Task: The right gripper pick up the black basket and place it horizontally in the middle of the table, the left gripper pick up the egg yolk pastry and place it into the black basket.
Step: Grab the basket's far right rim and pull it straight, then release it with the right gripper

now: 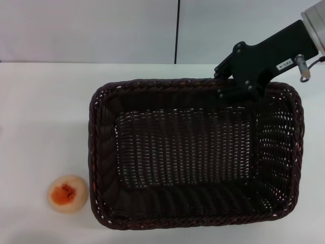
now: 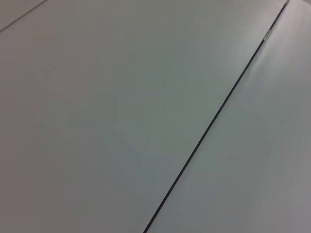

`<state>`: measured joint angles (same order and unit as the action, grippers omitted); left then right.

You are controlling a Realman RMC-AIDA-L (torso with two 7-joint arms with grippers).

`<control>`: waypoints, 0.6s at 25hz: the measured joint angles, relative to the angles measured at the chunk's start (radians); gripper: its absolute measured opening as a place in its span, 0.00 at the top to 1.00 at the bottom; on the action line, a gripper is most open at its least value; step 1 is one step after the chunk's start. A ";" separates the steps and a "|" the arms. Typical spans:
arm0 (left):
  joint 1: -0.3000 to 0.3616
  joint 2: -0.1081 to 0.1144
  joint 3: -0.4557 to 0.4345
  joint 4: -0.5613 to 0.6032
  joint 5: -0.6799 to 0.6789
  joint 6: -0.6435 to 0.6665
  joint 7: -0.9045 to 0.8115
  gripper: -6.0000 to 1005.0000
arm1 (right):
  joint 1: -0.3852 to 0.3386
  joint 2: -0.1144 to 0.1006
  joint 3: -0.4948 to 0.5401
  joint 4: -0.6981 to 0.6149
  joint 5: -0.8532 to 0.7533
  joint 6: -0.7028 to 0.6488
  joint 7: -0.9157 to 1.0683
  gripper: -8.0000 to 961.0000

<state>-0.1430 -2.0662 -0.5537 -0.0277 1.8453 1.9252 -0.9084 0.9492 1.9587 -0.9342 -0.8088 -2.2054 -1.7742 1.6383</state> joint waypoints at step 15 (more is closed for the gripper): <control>0.014 -0.002 0.029 -0.011 0.000 0.000 -0.007 0.19 | 0.005 0.020 -0.051 -0.001 -0.026 0.041 -0.013 0.63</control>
<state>-0.1294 -2.0678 -0.5249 -0.0390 1.8453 1.9256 -0.9158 0.9546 1.9789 -0.9854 -0.8096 -2.2316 -1.7328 1.6254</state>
